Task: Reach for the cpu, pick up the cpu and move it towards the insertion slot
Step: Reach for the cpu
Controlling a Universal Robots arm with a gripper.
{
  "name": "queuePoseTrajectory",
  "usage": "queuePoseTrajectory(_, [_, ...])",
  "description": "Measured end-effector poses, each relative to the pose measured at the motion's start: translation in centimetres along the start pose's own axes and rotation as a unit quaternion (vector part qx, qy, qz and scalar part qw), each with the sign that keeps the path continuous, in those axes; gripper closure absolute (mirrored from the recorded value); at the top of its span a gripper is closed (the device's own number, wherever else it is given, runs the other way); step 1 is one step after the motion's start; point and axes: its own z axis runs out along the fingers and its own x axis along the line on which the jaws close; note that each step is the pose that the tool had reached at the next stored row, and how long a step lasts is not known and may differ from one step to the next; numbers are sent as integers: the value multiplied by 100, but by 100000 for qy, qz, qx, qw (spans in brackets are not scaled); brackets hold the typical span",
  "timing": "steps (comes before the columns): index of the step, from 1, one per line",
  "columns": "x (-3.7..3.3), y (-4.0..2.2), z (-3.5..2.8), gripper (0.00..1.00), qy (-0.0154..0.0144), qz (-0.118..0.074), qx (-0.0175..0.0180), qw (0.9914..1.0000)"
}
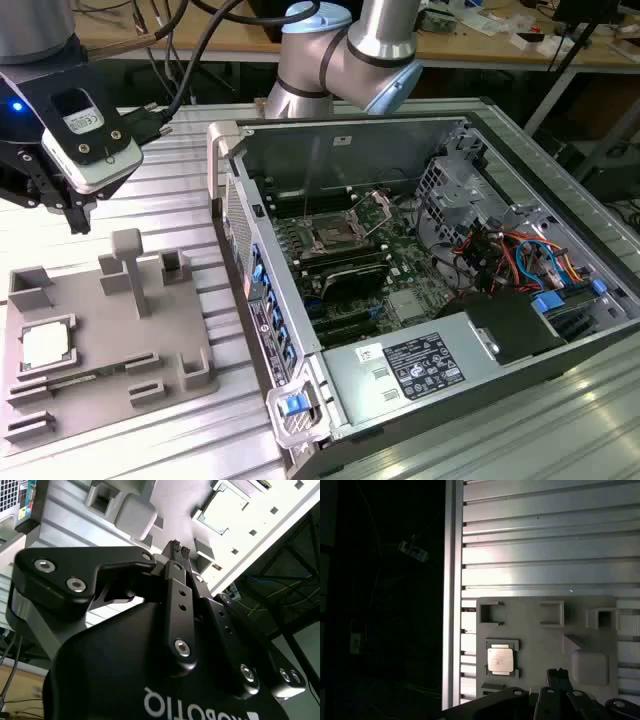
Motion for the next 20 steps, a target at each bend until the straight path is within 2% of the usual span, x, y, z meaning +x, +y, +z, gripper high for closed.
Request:
queuePoseTrajectory(4, [2,0,-1,89,7,-3,3,100000])
queuePoseTrajectory(13, [69,1,0,89,7,-6,-2,100000])
queuePoseTrajectory(20, [108,2,0,89,136,5,-2,100000])
